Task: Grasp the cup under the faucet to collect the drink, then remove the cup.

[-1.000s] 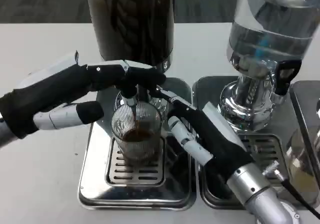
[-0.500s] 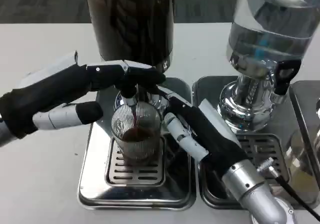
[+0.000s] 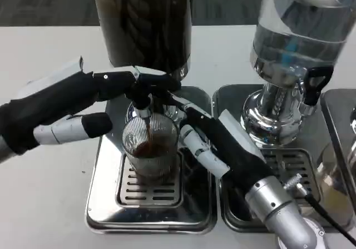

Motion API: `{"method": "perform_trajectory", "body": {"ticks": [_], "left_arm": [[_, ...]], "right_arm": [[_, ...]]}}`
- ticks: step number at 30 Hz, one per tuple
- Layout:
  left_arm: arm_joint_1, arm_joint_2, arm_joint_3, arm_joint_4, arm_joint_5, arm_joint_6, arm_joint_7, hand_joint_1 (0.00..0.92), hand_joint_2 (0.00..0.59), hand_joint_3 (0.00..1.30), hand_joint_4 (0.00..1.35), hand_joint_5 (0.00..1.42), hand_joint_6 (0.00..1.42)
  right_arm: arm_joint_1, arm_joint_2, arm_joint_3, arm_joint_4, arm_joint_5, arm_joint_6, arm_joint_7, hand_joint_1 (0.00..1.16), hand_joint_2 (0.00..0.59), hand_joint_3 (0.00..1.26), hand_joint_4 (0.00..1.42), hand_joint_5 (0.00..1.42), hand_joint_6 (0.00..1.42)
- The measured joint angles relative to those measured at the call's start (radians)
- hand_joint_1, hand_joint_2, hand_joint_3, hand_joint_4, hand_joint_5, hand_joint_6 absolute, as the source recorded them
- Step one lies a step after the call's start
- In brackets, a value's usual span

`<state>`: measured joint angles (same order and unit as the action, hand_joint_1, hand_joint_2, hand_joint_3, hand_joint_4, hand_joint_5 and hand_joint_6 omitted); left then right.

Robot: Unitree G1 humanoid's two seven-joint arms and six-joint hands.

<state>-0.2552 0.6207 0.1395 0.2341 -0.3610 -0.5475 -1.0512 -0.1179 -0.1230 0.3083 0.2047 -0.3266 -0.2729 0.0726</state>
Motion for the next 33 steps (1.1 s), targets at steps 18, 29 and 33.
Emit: {"method": "perform_trajectory", "body": {"ticks": [18,29,33], "left_arm": [[0.103,-0.011,0.128,-0.002,0.023,-0.087,0.203,0.0,0.052,0.38,0.38,0.41,0.31],[0.167,-0.009,0.171,-0.001,0.055,-0.096,0.272,0.0,0.057,0.39,0.39,0.42,0.32],[0.191,-0.003,0.2,0.004,0.066,-0.098,0.299,0.0,0.06,0.39,0.39,0.42,0.32]], "right_arm": [[0.002,-0.004,-0.005,-0.017,0.003,0.0,0.008,0.61,0.195,0.13,0.04,0.05,0.13],[0.009,-0.003,-0.001,-0.033,0.005,0.0,0.017,0.62,0.199,0.12,0.04,0.05,0.13],[0.011,-0.003,-0.001,-0.045,0.005,0.001,0.019,0.63,0.203,0.11,0.03,0.04,0.12]]}}
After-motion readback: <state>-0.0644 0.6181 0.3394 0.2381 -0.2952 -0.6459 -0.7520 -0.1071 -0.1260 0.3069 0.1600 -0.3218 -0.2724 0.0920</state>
